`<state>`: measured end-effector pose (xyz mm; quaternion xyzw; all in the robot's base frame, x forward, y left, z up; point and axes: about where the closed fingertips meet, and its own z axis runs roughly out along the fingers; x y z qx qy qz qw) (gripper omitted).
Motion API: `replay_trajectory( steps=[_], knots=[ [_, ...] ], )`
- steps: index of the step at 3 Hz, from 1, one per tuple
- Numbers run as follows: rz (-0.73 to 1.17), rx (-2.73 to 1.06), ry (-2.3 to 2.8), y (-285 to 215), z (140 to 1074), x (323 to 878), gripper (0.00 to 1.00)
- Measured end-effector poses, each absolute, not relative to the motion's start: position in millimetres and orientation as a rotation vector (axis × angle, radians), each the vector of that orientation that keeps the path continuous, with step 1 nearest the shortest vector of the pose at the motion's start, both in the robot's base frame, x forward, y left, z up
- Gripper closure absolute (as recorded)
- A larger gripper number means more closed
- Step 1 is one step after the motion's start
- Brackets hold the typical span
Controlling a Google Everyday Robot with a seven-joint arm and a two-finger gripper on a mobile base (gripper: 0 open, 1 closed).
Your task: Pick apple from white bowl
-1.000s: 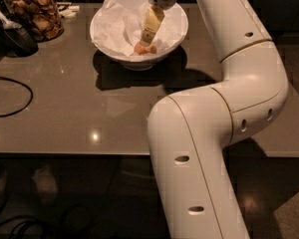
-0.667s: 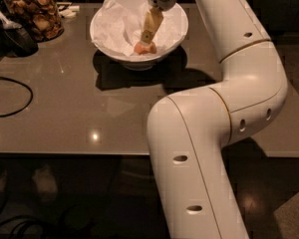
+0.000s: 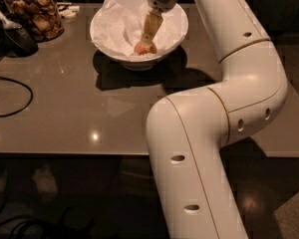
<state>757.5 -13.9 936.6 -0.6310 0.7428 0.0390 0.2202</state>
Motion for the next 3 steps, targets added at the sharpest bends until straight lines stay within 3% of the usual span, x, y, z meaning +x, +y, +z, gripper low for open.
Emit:
replay_trajectory(
  steps=[3],
  knots=[
    [0.109,-1.785,2.072,-8,919,760,0.29]
  ],
)
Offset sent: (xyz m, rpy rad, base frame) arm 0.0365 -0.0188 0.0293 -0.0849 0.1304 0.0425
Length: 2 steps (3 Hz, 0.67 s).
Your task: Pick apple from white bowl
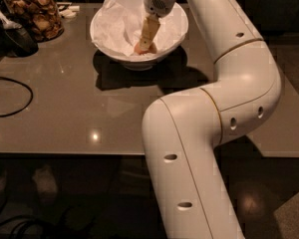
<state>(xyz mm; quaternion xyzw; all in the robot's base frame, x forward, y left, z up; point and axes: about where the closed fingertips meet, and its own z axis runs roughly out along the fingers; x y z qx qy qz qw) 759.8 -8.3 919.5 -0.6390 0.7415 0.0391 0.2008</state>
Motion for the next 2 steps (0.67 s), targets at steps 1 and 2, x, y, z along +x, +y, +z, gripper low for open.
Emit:
replay_trajectory(
  steps=[1,2],
  knots=[
    [0.114,-1.792,2.083,-8.1,911.8,761.4,0.29],
    [0.123,-1.802,2.095,-8.4,902.2,762.6,0.29]
  ],
)
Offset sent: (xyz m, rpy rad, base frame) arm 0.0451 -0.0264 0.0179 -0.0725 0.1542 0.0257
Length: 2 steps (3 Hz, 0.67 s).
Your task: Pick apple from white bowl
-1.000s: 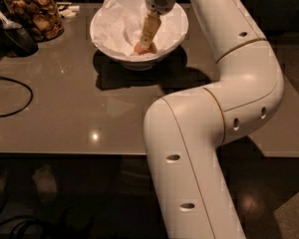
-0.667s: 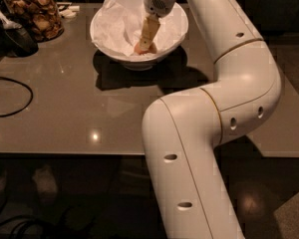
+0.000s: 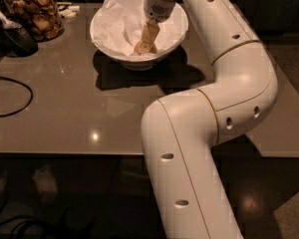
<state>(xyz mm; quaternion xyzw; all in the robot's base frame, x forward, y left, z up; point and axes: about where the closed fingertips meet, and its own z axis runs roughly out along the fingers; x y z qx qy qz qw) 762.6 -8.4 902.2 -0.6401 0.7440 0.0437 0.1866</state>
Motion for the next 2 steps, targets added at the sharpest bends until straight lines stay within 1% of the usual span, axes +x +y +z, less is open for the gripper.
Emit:
replay_trajectory(
  steps=[2],
  knots=[
    [0.144,-1.814,2.112,-12.2,886.8,764.1,0.29]
  ],
)
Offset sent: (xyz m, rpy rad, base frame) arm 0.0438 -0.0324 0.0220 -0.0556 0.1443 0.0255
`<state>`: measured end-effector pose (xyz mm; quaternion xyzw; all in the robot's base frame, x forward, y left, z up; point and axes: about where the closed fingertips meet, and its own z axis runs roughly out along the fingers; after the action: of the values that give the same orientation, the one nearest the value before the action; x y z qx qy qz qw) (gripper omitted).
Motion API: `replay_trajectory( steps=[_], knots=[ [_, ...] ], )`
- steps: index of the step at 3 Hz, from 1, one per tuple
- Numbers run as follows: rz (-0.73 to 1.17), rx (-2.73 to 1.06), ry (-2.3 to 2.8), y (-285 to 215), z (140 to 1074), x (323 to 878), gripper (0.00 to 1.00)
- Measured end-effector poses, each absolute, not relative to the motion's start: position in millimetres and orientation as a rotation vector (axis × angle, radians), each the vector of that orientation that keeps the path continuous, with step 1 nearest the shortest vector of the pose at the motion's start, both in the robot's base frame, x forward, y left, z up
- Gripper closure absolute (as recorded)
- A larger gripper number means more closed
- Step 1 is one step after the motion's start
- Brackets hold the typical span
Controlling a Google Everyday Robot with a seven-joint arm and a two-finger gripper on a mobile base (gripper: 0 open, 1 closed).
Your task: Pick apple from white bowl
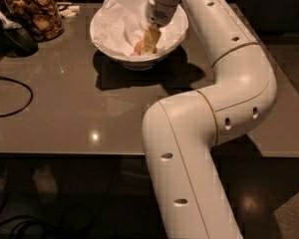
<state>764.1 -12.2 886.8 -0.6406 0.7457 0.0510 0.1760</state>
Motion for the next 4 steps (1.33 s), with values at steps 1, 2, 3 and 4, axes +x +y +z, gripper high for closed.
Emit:
replay_trajectory(
  steps=[1,2,3,4],
  knots=[
    [0.156,-1.828,2.118,-12,878,765,0.3],
    [0.167,-1.84,2.121,-10,871,765,0.3],
    [0.178,-1.853,2.122,-7,865,765,0.31],
    [0.188,-1.862,2.124,-5,860,765,0.29]
  ],
)
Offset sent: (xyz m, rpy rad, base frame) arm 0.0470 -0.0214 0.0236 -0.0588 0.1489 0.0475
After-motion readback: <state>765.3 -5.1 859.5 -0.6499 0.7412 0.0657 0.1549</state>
